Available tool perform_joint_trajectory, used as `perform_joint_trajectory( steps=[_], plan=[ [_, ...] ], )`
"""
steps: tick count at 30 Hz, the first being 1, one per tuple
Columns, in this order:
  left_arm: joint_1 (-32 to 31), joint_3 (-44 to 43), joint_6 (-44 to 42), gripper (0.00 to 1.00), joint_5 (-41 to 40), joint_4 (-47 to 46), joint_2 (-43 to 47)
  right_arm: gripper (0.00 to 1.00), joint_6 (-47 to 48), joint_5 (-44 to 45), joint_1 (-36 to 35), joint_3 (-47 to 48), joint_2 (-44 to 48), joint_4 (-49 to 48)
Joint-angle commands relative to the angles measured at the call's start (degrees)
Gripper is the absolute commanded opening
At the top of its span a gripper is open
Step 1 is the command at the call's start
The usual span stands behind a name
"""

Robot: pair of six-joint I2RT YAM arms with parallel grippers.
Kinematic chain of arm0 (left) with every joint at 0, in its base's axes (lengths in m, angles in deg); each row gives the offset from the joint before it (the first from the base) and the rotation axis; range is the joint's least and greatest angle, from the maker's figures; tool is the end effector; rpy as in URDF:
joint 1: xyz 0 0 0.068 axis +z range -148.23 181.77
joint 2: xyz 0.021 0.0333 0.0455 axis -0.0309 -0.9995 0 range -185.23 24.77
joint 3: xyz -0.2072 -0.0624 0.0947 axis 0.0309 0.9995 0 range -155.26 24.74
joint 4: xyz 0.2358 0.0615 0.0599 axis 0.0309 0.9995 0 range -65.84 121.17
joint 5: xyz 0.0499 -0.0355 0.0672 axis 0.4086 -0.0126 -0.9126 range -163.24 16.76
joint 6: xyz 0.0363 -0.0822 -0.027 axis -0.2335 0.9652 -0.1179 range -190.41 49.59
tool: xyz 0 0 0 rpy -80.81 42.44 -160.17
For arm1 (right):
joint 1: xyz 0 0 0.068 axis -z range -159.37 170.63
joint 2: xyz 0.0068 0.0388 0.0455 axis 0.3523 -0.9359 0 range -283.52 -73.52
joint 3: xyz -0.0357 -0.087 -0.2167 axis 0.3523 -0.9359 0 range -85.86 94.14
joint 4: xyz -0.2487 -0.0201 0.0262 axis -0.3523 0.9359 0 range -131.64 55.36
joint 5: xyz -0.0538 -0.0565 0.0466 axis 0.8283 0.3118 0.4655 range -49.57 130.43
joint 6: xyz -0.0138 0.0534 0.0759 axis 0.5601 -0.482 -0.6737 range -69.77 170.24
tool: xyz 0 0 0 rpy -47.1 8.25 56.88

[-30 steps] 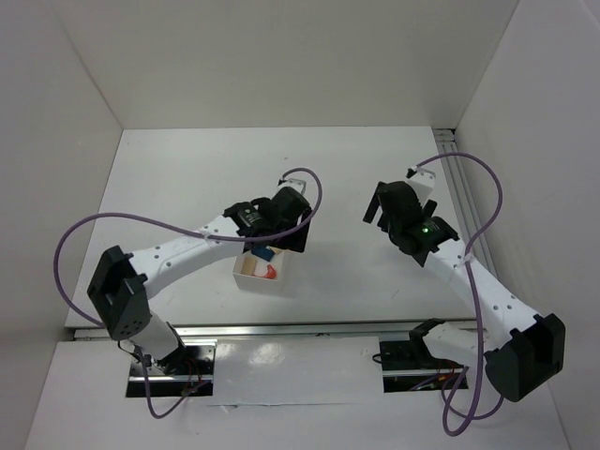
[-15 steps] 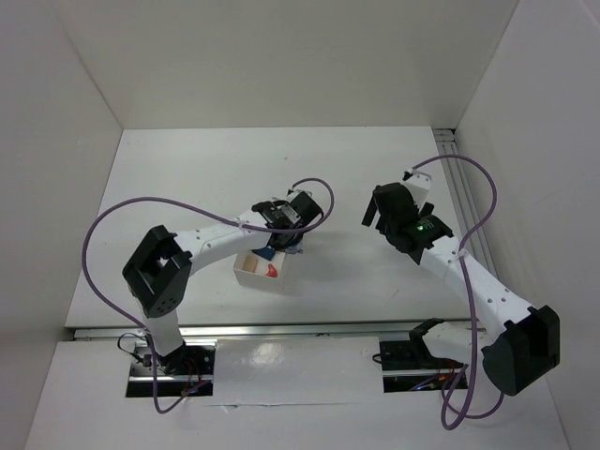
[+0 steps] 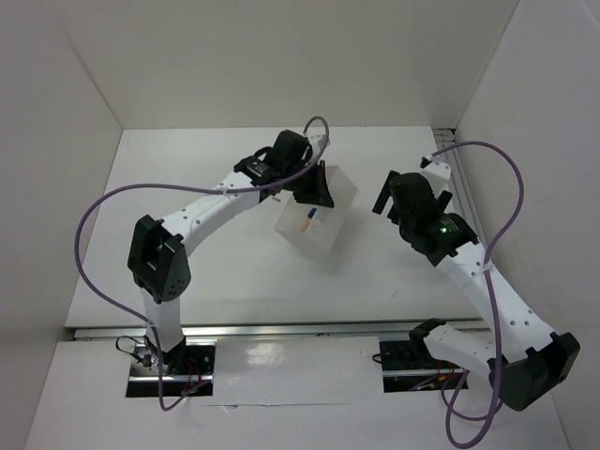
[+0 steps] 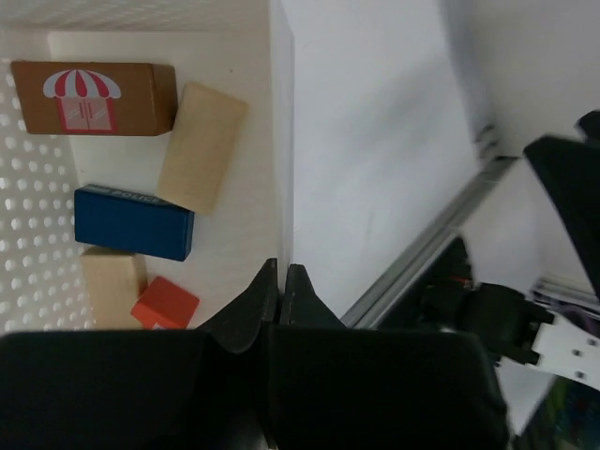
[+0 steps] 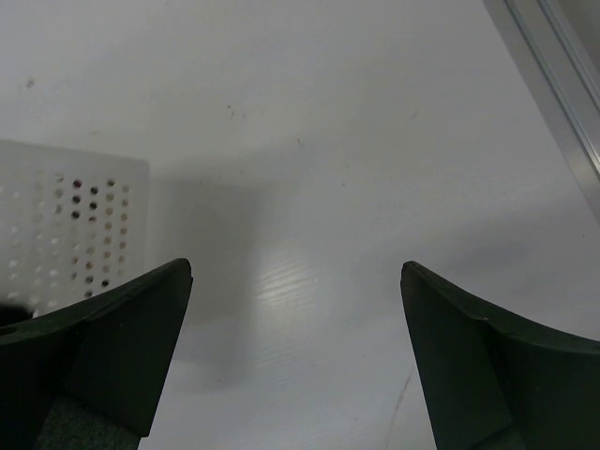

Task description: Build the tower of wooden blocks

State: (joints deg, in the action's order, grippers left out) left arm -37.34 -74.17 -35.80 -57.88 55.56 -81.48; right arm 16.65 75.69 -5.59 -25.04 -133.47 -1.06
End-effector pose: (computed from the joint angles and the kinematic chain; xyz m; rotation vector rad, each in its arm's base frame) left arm 0.3304 -0.2976 0.2627 0.2502 2.3991 -0.9523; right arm 0.2455 0.0664 0.2811 0.4472 2.0731 -0.0869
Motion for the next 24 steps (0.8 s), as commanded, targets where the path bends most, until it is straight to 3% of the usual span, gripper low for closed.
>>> perform_joint_trajectory(
  steps=[1, 2, 6, 9, 12, 13, 17, 18, 21, 24],
  plan=[
    [4.6, -1.9, 2.9, 0.00, 21.0, -16.5, -5.2, 1.00, 0.5, 2.4, 0.3, 3.8, 3.4, 4.0],
    [5.4, -1.4, 4.4, 0.00, 28.6, -19.8, -6.5, 1.00, 0.5, 2.4, 0.3, 4.6, 4.0, 4.0],
    [8.4, -2.1, 17.6, 0.00, 42.9, -35.8, -15.3, 1.00, 1.6, 3.7, 0.3, 5.9, 5.1, 5.7],
    [9.1, 0.0, 27.7, 0.00, 47.8, -52.1, -16.6, 1.00, 1.6, 5.3, 0.3, 6.6, 5.1, 7.3],
    [9.8, 2.3, 38.9, 0.00, 50.7, -64.6, -19.2, 1.00, 1.6, 5.3, 0.3, 6.6, 4.6, 7.9],
    [10.4, 2.9, 42.2, 0.00, 51.3, -74.1, -19.8, 1.00, 1.6, 5.3, 0.3, 6.6, 4.6, 7.9],
    [10.9, 4.2, 61.6, 0.00, 51.3, -95.3, -25.5, 1.00, 1.6, 4.7, 0.3, 6.0, 4.0, 7.9],
    [10.9, 3.6, 65.5, 0.00, 50.7, -105.4, -27.0, 1.00, 1.6, 4.7, 0.3, 6.0, 3.4, 7.9],
    [10.9, 2.1, 77.3, 0.00, 47.7, -119.1, -32.4, 1.00, 1.6, 4.2, 0.8, 6.0, 2.8, 7.9],
    [11.4, 2.1, 82.1, 0.00, 44.9, -123.8, -34.7, 1.00, 2.1, 4.2, 0.8, 6.0, 2.8, 8.4]
  ],
)
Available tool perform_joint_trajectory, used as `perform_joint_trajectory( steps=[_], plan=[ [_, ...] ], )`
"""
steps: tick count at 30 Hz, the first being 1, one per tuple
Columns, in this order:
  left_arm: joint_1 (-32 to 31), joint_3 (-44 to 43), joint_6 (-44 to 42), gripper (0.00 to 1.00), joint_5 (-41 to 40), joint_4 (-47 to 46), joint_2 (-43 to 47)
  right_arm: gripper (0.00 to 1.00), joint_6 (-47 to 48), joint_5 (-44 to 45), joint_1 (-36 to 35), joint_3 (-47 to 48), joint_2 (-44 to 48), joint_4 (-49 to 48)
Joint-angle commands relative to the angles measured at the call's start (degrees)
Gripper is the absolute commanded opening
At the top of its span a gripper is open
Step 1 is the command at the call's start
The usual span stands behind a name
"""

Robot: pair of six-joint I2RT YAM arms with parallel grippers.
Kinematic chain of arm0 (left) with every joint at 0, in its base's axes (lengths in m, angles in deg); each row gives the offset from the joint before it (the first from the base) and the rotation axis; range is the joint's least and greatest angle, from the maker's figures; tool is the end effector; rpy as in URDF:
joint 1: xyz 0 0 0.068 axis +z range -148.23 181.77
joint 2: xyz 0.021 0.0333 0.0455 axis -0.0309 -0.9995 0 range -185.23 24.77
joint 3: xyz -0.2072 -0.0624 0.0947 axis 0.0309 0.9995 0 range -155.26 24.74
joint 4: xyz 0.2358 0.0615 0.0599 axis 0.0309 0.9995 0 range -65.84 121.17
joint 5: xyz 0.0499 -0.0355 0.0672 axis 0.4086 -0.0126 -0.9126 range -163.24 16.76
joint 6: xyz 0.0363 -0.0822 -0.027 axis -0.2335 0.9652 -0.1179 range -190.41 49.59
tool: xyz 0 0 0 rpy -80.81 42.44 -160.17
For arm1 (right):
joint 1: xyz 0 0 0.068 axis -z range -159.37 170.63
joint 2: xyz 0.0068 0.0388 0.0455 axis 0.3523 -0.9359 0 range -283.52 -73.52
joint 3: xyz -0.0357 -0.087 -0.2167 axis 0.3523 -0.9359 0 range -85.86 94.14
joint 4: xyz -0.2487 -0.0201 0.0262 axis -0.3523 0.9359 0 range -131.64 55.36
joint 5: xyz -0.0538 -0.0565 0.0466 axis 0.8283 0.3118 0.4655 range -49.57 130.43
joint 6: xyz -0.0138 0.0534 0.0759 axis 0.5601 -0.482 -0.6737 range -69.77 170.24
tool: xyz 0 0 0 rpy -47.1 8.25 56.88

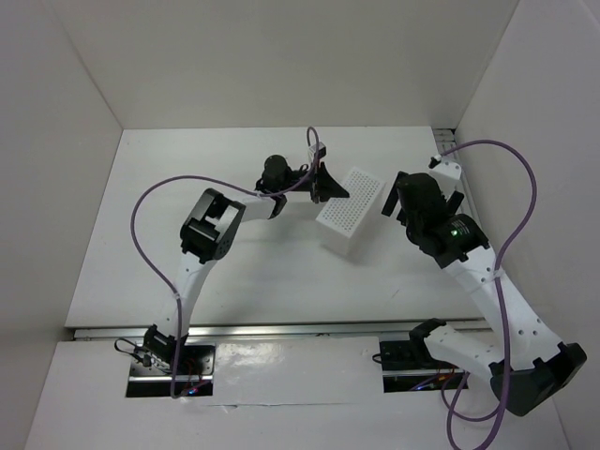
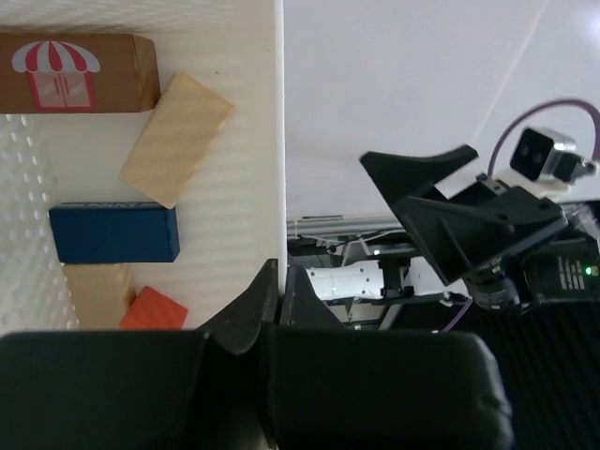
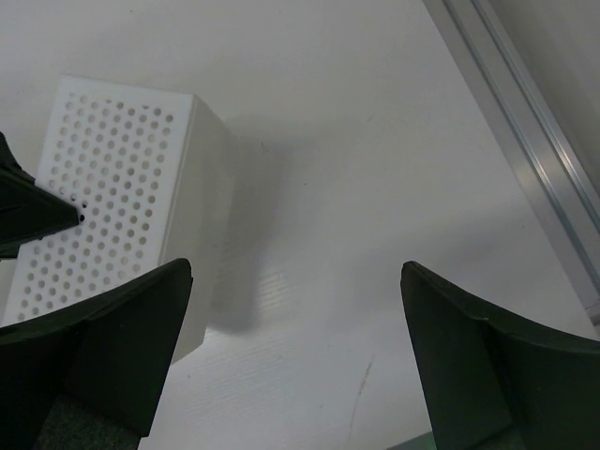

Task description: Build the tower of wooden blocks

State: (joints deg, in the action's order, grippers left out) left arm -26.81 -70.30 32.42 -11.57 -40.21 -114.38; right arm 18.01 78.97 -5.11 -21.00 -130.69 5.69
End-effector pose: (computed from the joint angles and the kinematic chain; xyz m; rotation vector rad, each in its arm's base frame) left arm 0.4101 -0.3083 0.1812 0.1209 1.9982 -2.3618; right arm 0.2291 0.0518 0.3046 0.4568 2.0469 -0.1614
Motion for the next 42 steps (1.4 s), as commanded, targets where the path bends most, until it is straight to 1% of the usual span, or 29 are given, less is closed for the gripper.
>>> perform_joint_trajectory(
  steps=[1, 9, 11, 15, 18, 25, 28, 35, 37, 42],
  plan=[
    [0.9, -1.8, 14.4, 0.00, -2.1, -29.9, -2.7, 1.00, 0.8, 0.9, 0.3, 1.9, 0.0, 1.6],
    [0.9, -6.0, 20.0, 0.00, -4.4, -35.6, -6.1, 1.00, 0.8, 0.4, 0.3, 1.9, -1.3, 1.1],
    [0.9, -6.0, 21.0, 0.00, -6.2, -36.4, -6.7, 1.00, 0.8, -0.1, 0.3, 1.9, -1.9, 1.1],
    [0.4, -7.1, 24.3, 0.00, -10.4, -41.3, -8.1, 1.00, 0.8, -0.7, 0.3, 2.5, -2.4, 1.1],
    [0.4, -6.6, 24.3, 0.00, -11.7, -41.3, -8.1, 1.00, 0.8, -0.7, 0.3, 3.0, -3.0, 1.1],
    [-0.2, -10.3, 25.3, 0.00, -13.6, -41.3, -10.3, 1.00, 0.8, -1.2, 0.3, 3.0, -3.5, 1.1],
    [-1.7, -13.0, 25.3, 0.00, -15.2, -41.3, -11.8, 1.00, 0.8, -1.7, 0.3, 3.5, -4.0, 0.6],
    [-3.5, -14.8, 24.6, 0.00, -15.1, -38.9, -12.9, 1.00, 0.8, -1.2, 0.3, 4.0, -3.5, 1.6],
    [-4.0, -16.7, 24.6, 0.00, -15.1, -38.9, -13.4, 1.00, 0.8, -1.2, 0.3, 4.0, -3.5, 1.6],
    [-5.1, -19.5, 23.5, 0.00, -13.2, -35.3, -13.4, 1.00, 0.8, -1.2, 0.3, 4.0, -3.5, 1.6]
  ],
)
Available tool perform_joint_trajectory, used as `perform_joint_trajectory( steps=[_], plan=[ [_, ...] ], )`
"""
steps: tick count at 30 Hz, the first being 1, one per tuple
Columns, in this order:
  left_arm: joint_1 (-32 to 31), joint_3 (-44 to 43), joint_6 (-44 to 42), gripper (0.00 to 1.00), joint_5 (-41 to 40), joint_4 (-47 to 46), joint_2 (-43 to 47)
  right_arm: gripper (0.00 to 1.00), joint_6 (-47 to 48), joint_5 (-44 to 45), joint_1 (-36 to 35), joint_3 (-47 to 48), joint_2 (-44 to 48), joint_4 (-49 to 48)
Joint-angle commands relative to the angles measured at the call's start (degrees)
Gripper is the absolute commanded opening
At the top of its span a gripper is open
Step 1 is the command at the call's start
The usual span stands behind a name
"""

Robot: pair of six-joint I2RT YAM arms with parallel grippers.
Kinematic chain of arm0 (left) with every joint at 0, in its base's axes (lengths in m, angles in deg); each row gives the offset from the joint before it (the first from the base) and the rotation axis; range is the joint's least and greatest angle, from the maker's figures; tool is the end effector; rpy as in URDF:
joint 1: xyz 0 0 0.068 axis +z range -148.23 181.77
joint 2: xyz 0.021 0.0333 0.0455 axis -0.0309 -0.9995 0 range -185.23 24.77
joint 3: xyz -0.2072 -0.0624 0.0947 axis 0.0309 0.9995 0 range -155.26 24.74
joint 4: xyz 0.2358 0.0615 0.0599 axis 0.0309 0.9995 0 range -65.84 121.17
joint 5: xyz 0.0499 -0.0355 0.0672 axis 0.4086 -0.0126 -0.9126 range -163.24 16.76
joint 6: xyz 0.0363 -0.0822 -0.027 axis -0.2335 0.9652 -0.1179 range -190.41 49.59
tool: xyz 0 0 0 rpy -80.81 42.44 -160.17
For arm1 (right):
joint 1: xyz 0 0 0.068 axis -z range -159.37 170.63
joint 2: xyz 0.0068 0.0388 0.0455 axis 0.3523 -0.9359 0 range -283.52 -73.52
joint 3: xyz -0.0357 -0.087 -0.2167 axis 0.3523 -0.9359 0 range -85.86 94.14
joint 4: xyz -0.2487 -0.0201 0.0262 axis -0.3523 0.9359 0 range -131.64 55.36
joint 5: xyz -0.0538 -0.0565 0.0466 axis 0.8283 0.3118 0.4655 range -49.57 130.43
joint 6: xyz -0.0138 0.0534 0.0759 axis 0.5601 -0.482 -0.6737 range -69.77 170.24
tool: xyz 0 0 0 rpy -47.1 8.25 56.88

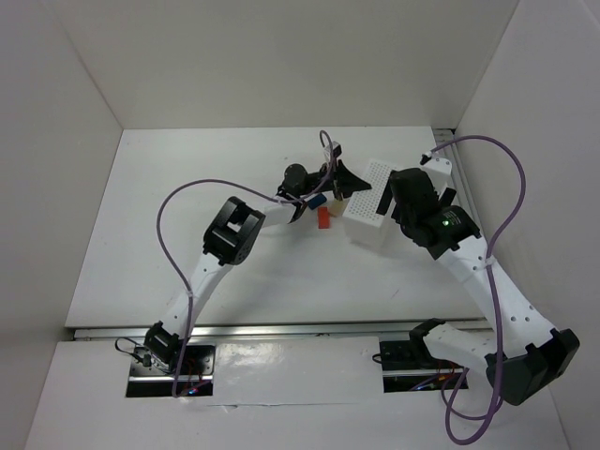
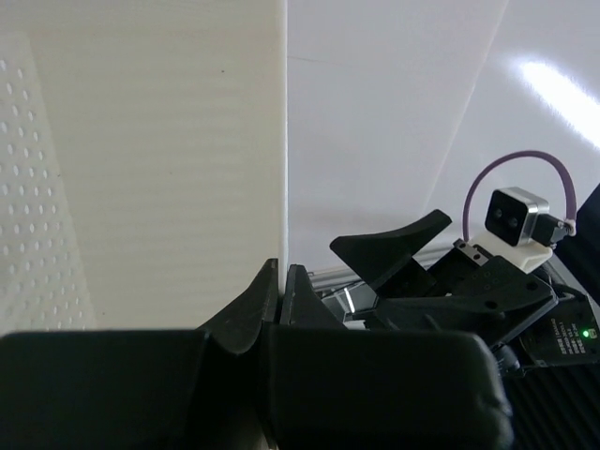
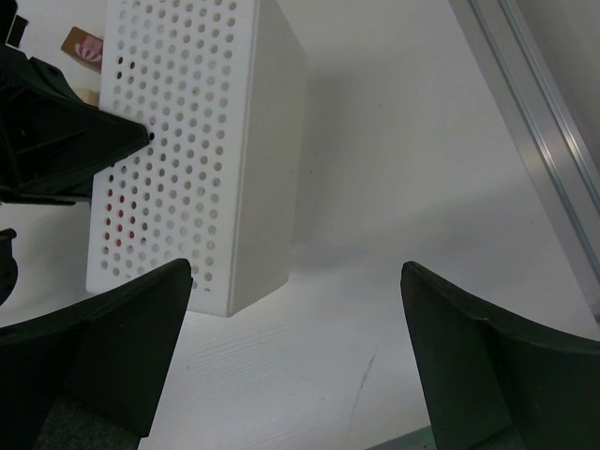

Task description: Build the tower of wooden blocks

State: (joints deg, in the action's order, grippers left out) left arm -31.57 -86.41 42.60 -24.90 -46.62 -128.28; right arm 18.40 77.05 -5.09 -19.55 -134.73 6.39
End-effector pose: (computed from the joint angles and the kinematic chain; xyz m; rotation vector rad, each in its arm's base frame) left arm 0.4243 -0.3549 0.1673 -0.0814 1.7965 -2.5070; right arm 0.2403 0.0597 0.2954 0.4207 2.1125 -0.1713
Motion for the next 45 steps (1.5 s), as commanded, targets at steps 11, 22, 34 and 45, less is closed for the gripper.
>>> perform_joint_trajectory(
  steps=[11, 22, 34, 45],
  plan=[
    [3.4, 7.9, -17.3, 0.00, 19.9, 9.9, 23.5, 1.00, 1.5, -1.1, 0.3, 10.9, 5.7, 4.2],
    [19.3, -7.1, -88.6, 0.00, -8.9, 110.5, 37.8, 1.00, 2.1, -5.2, 0.3, 9.3, 6.9, -0.3],
    [25.8, 4.4, -98.1, 0.00, -56.0, 111.5, 42.0, 1.00, 5.0, -21.5, 0.3, -0.7, -8.0, -12.7],
    [31.8, 3.0, -103.1, 0.00, -66.7, 104.7, 33.5, 1.00, 5.0, -24.0, 0.3, 3.3, -26.1, -19.8]
  ],
)
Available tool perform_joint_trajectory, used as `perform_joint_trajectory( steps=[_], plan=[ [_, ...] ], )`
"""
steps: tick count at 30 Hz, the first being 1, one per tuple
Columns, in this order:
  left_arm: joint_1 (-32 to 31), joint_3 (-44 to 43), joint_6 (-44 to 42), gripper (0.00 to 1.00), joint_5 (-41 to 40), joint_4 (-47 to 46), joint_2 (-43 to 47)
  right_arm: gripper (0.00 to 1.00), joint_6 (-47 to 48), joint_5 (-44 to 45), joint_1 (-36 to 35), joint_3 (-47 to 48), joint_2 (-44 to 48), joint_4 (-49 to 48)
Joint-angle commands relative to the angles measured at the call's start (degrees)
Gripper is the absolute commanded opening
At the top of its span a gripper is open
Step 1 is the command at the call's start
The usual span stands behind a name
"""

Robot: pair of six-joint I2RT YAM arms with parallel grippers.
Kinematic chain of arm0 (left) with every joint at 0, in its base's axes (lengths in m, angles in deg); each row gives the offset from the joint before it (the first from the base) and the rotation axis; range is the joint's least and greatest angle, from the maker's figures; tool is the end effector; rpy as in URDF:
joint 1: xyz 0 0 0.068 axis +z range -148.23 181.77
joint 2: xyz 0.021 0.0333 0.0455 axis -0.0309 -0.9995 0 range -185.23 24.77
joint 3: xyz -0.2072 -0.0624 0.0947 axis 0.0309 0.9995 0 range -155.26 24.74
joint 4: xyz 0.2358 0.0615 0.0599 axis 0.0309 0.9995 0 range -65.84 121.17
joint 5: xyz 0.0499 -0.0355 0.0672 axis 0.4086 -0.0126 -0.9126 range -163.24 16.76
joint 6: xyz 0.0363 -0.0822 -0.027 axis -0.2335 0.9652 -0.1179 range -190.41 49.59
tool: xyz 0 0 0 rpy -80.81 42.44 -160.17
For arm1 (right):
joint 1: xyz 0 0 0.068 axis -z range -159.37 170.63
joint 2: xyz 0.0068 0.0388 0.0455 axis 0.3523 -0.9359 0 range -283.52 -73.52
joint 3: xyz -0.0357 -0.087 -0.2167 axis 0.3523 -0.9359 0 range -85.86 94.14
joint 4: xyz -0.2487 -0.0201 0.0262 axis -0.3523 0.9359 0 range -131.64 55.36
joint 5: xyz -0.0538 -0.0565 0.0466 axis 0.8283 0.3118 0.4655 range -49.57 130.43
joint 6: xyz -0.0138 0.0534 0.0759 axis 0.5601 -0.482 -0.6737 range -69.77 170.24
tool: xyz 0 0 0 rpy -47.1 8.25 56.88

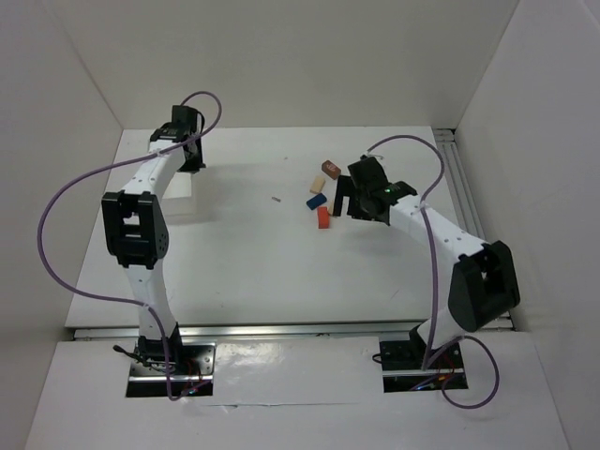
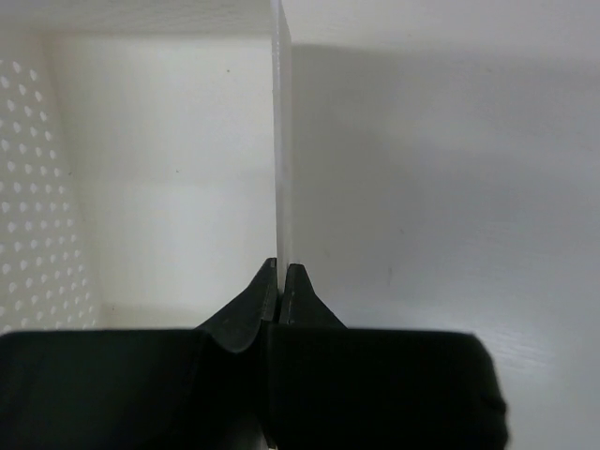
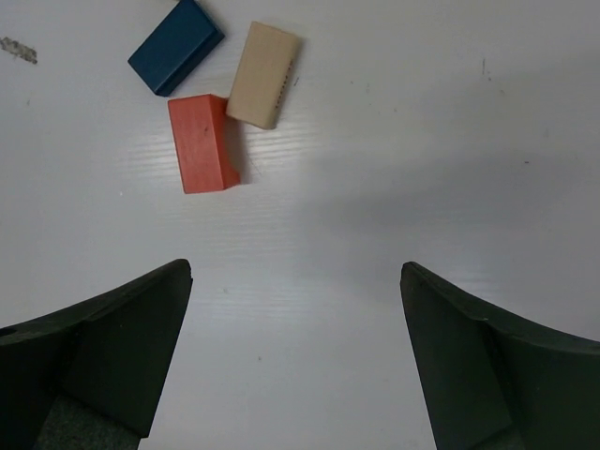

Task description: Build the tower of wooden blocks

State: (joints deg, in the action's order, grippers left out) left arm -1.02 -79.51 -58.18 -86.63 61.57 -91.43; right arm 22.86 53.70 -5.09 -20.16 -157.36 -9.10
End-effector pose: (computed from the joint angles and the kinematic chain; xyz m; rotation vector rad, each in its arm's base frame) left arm 0.4631 -0.0030 0.2079 -0.3020 2.3886 0.1636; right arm 0.3107 0.1280 0.2014 0.1360 2.4240 0.1350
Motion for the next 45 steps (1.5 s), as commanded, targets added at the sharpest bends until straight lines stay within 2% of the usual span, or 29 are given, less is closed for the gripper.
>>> perform_joint_trajectory(
  steps=[1, 7, 8, 10, 11, 15, 16, 22, 24, 25, 26, 29, 31, 33, 37, 45],
  plan=[
    [1.2, -5.1, -3.0, 0.00, -5.7, -2.6, -4.6, 1.00, 0.6, 0.0, 0.3, 4.8, -4.7, -4.3],
    [4.0, -11.4, -1.5, 0.00, -7.7, -0.7, -11.1, 1.00, 0.6, 1.5, 0.3, 11.5, -14.1, -3.8],
    [4.0, -13.2, -1.0, 0.05, -6.8, 0.7, -11.9, 1.00, 1.2, 1.5, 0.3, 12.5, -15.1, -3.8],
    [4.5, -20.2, -0.5, 0.33, -4.4, 7.5, -14.0, 1.00, 1.2, 1.0, 0.3, 14.4, -18.4, -3.8],
    [4.5, -21.4, -0.5, 0.61, -1.8, 8.8, -14.6, 1.00, 1.2, 1.0, 0.3, 16.1, -19.3, -3.8],
    [2.3, -20.6, -1.0, 0.97, 0.8, 8.7, -8.6, 1.00, 1.7, 0.4, 0.3, 19.8, -22.9, -3.3],
    [1.2, -20.6, -1.5, 1.00, -0.1, 8.7, -7.1, 1.00, 1.7, 0.4, 0.3, 20.5, -23.5, -3.3],
    [-9.2, -16.6, -1.3, 1.00, -5.0, 8.7, 6.0, 0.98, 2.2, -1.5, 0.3, 22.4, -25.9, -3.3],
    [-11.5, -11.9, 0.5, 1.00, -5.9, 7.9, 9.3, 0.91, 3.3, -2.9, -0.2, 22.4, -26.5, -3.3],
    [-13.2, -10.0, 4.7, 1.00, -5.9, 7.3, 10.9, 0.89, 3.3, -3.4, -0.9, 22.4, -27.1, -3.3],
    [-13.7, -7.9, 6.6, 1.00, -4.6, 6.8, 12.5, 0.83, 3.8, -3.4, -0.9, 21.8, -27.1, -3.8],
    [-14.4, 2.5, 12.5, 1.00, 2.3, 3.4, 18.6, 0.72, 3.8, -3.4, -2.1, 20.5, -28.3, -4.5],
    [-15.0, 9.8, 15.1, 1.00, 2.9, 2.8, 22.3, 0.65, 3.8, -3.4, -2.1, 19.9, -28.9, -4.5],
    [-15.5, 15.4, 17.1, 0.98, 3.5, 1.4, 24.2, 0.64, 3.8, -3.4, -2.7, 19.1, -28.9, -6.0],
    [-17.7, 21.3, 18.2, 0.98, 1.8, 0.3, 27.9, 0.62, 4.9, -4.8, -3.2, 18.6, -30.6, -6.0],
    [-18.8, 23.7, 18.7, 0.98, 1.2, 0.3, 29.3, 0.61, 5.6, -4.1, -4.9, 18.6, -32.3, -5.4]
  ],
)
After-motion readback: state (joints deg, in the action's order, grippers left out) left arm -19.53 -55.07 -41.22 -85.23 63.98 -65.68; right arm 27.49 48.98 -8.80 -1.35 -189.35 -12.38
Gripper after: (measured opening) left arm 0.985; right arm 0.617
